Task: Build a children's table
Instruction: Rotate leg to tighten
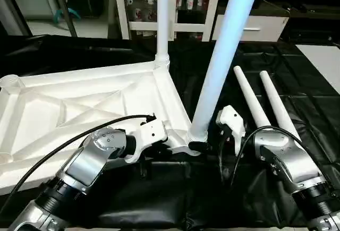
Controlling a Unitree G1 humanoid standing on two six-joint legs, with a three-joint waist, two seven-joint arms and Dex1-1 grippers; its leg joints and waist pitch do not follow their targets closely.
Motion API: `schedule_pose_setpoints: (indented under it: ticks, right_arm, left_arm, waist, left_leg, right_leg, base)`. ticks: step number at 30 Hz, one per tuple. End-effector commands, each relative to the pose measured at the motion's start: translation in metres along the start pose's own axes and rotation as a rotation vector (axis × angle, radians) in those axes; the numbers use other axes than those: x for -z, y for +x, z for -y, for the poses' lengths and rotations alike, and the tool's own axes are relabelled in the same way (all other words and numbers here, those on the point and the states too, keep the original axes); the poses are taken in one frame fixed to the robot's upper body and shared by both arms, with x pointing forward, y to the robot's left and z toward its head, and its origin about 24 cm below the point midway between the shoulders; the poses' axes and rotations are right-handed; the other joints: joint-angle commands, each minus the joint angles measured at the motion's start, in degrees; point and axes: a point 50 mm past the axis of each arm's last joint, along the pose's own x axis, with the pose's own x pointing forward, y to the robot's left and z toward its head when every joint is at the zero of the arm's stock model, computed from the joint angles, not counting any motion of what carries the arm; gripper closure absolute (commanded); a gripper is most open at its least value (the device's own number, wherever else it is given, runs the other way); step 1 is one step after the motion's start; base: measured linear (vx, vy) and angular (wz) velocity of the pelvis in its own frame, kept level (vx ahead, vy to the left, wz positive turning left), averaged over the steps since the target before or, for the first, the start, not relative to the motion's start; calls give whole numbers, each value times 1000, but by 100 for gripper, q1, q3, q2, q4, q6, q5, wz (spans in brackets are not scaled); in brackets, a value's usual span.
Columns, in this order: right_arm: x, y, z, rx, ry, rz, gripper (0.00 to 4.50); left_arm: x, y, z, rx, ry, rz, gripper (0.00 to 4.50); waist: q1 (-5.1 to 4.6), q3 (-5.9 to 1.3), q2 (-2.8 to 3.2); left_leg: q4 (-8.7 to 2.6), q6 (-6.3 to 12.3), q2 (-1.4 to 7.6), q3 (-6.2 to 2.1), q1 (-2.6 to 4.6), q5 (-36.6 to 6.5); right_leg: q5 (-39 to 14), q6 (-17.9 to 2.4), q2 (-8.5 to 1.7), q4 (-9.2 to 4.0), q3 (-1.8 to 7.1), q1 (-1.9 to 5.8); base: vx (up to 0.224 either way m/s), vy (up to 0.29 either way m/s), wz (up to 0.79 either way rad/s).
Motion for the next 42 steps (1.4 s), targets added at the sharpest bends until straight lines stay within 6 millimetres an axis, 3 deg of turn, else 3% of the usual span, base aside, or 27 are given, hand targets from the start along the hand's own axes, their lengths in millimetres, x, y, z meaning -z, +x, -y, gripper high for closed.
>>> schedule_pose_setpoints:
  ticks: [1,2,4,5,7,8,9,11,13,16,21,22,25,26,30,31,34,36,37,39,41,42]
  right_arm:
    - [-3,-1,6,29,-23,-12,173]
    - [-2,0,6,36,-18,-10,173]
    - [-1,1,6,46,-13,-7,175]
    - [0,2,8,73,-5,-4,175]
    - [5,6,16,196,37,5,175]
    - [5,6,16,196,37,5,175]
    - [6,8,17,223,50,6,175]
    - [9,15,22,323,94,6,176]
    - [12,28,24,433,150,9,176]
    - [12,41,26,545,203,17,176]
    - [7,66,28,701,286,11,176]
    - [6,72,27,731,294,1,176]
    - [1,86,22,760,332,10,177]
    - [-3,91,19,738,334,26,177]
    - [-13,95,16,703,318,103,177]
    - [-19,92,15,677,313,161,177]
    - [-25,79,16,653,303,221,104]
    - [-24,72,17,642,300,219,97]
    - [-23,69,17,640,297,214,72]
    - [-22,63,16,611,283,203,63]
    - [-20,57,16,572,263,188,43]
    - [-17,43,16,498,213,145,33]
  left_arm:
    - [-2,7,11,83,18,23,450]
    - [-2,7,11,82,14,22,450]
    - [-1,7,11,81,10,22,450]
    - [-1,7,11,77,3,24,450]
    - [-1,11,7,42,-23,30,450]
    - [-1,11,7,42,-23,30,450]
    - [-1,12,5,24,-31,31,450]
    - [-3,19,-3,-46,-59,37,450]
    - [-10,30,-15,-149,-106,50,450]
    - [-16,41,-22,-220,-154,56,450]
    - [-24,57,-34,-349,-214,25,450]
    - [-25,60,-36,-379,-219,13,450]
    - [-27,64,-40,-414,-224,0,450]
    - [-27,64,-40,-413,-223,1,450]
    - [-26,62,-39,-407,-221,1,450]
    - [-23,58,-38,-398,-219,3,450]
    - [-19,51,-36,-380,-206,12,450]
    - [-16,47,-33,-359,-199,13,450]
    - [-15,46,-32,-348,-196,14,450]
    - [-13,43,-28,-315,-183,12,450]
    - [-11,39,-24,-278,-170,9,450]
    - [-6,31,-18,-213,-150,3,450]
  waist:
    - [2,-376,-31]
    - [4,-377,-6]
    - [-5,-378,-22]
    - [-7,-382,23]
    - [-37,-374,18]
    - [-54,-359,7]
    - [-63,-358,0]
    - [-121,-328,49]
    - [-176,-326,44]
    - [-234,-335,30]
    - [-306,-338,33]
    - [-313,-336,60]
    - [-355,-353,52]
    - [-356,-346,74]
    - [-355,-361,83]
    - [-348,-365,79]
    - [-310,-391,42]
    - [-286,-404,16]
    - [-282,-400,37]
    - [-274,-402,15]
    - [-247,-425,70]
    - [-238,-434,62]
  left_leg:
    - [-406,207,212,-42,28,-1101]
    - [-405,198,210,-44,34,-1112]
    - [-405,189,208,-43,29,-1149]
    - [-401,173,205,-44,33,-1167]
    - [-408,135,192,-46,11,-1215]
    - [-421,112,187,-49,0,-1305]
    - [-420,58,183,-61,34,-1518]
    - [-422,-48,172,-80,71,-1851]
    - [-422,-119,146,-93,93,-2069]
    - [-405,-89,121,-118,100,-2167]
    - [-383,-49,90,-130,115,-2291]
    - [-392,-37,104,-139,125,-2329]
    - [-428,5,114,-165,90,-2395]
    - [-430,7,110,-164,103,-2474]
    - [-463,25,129,-173,70,-2501]
    - [-463,46,133,-166,65,-2456]
    - [-464,132,150,-125,36,-2116]
    - [-455,216,156,-100,-5,-1754]
    - [-453,258,161,-94,-26,-1644]
    - [-444,271,153,-81,-16,-1608]
    - [-426,299,165,-62,-28,-1200]
    - [-428,315,164,-64,-35,-1118]
  right_leg:
    - [-1559,-1211,-290,-365,297,298]
    - [-1551,-1216,-289,-363,296,296]
    - [-1530,-1228,-285,-365,295,297]
    - [-1507,-1236,-283,-365,296,295]
    - [-1561,-1233,-282,-377,291,293]
    - [-1703,-1196,-272,-391,280,294]
    - [-2047,-1103,-282,-424,271,284]
    - [-2469,-983,-279,-483,265,246]
    - [-2750,-856,-263,-530,243,226]
    - [-3179,-650,-286,-602,208,203]
    - [-3484,-514,-278,-673,148,169]
    - [-3453,-503,-285,-683,137,167]
    - [-3257,-521,-291,-683,105,206]
    - [-3289,-503,-289,-694,105,189]
    - [-3107,-541,-309,-672,120,222]
    - [-3016,-580,-314,-664,134,222]
    - [-2560,-733,-313,-608,196,233]
    - [-2129,-864,-304,-537,232,261]
    - [-2196,-913,-309,-515,226,271]
    - [-2243,-904,-306,-529,231,271]
    - [-1904,-993,-312,-478,252,280]
    - [-1776,-1011,-290,-464,243,307]
  base:
    - [0,0,0]
    - [0,0,0]
    - [0,0,0]
    - [0,0,0]
    - [0,0,0]
    - [0,0,0]
    - [0,0,0]
    - [0,0,0]
    - [0,0,0]
    - [0,0,0]
    - [0,0,0]
    - [0,0,0]
    - [0,0,0]
    - [0,0,0]
    - [0,0,0]
    - [0,0,0]
    - [0,0,0]
    - [0,0,0]
    - [0,0,0]
    - [0,0,0]
    - [0,0,0]
    - [0,0,0]
